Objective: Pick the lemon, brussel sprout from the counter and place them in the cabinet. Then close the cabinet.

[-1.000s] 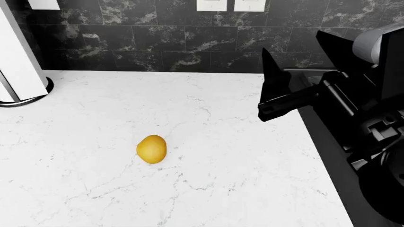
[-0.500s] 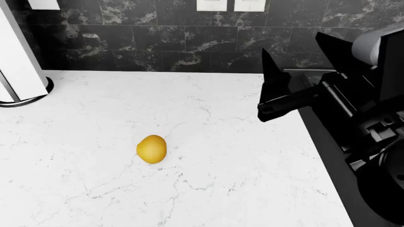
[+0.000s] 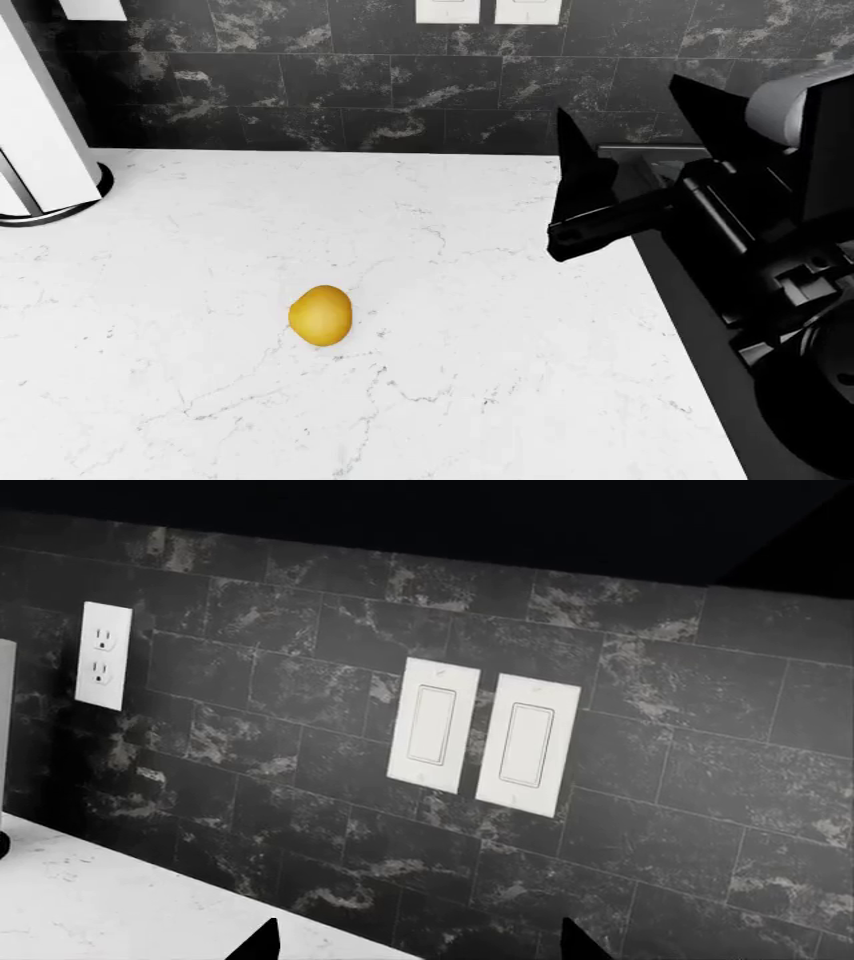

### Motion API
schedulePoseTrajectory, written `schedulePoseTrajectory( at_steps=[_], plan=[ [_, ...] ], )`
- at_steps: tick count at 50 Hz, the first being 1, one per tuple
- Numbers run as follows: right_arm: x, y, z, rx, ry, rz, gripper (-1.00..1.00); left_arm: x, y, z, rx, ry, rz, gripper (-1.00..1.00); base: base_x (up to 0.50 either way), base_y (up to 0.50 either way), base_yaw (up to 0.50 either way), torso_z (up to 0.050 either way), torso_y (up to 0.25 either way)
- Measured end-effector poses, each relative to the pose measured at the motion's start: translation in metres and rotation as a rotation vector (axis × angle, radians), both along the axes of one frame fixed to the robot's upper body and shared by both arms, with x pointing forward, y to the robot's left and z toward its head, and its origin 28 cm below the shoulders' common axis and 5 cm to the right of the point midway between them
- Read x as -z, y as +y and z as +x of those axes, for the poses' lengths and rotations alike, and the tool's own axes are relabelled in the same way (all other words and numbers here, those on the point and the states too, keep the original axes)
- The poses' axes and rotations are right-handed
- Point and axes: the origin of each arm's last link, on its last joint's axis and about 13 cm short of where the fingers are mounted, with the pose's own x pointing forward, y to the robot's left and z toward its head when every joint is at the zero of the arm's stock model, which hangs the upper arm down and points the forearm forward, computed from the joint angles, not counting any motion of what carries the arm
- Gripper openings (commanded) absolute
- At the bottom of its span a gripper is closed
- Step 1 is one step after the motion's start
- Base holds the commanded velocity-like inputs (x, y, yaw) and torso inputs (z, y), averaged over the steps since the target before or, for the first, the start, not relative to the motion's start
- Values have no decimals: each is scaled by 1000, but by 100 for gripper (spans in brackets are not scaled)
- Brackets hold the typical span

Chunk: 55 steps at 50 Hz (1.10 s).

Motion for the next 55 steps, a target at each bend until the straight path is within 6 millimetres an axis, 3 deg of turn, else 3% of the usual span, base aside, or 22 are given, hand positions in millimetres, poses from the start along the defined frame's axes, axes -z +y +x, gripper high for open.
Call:
schedulePoseTrajectory(
  at_steps=[11, 29, 55],
  plan=[
    [1, -1, -1, 1, 1, 3, 100, -4, -8, -21, 76, -102, 71, 100, 0, 0, 0, 0, 0],
    [3, -2, -1, 4, 2, 8, 100, 23, -17, -53, 372, -114, 199, 100, 0, 0, 0, 0, 0],
    [5, -4, -1, 12, 2, 12, 100, 73, -19, -63, 728, 83, 425, 100, 0, 0, 0, 0, 0]
  ],
)
